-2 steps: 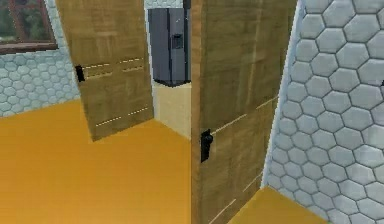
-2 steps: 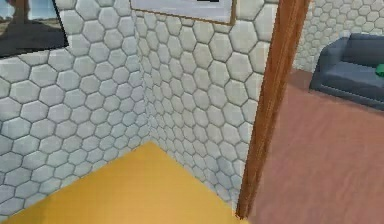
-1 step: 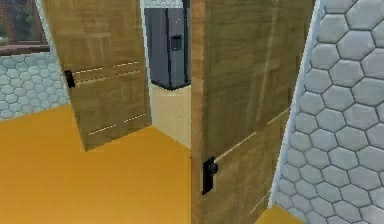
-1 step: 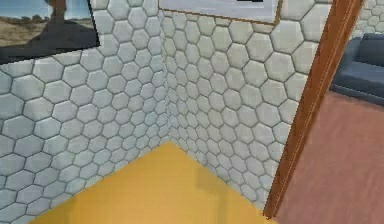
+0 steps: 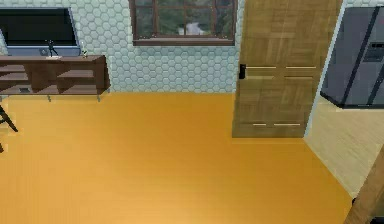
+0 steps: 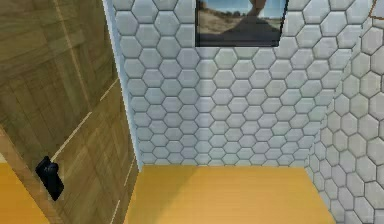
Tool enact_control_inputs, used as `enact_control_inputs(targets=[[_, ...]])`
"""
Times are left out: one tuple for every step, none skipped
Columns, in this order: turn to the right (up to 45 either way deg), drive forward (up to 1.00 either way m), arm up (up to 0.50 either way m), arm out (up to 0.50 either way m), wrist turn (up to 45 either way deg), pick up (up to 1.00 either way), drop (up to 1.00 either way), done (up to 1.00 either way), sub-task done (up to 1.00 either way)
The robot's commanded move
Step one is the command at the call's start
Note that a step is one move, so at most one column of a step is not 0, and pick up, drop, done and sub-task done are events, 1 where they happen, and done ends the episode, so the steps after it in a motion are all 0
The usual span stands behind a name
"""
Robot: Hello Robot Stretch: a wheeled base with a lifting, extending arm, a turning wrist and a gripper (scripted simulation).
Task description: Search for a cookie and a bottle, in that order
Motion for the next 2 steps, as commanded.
enact_control_inputs(targets=[[-9.0,0.0,0.0,0.0,0.0,0.0,0.0,0.0,0.0],[0.0,0.8,0.0,0.0,0.0,0.0,0.0,0.0,0.0]])
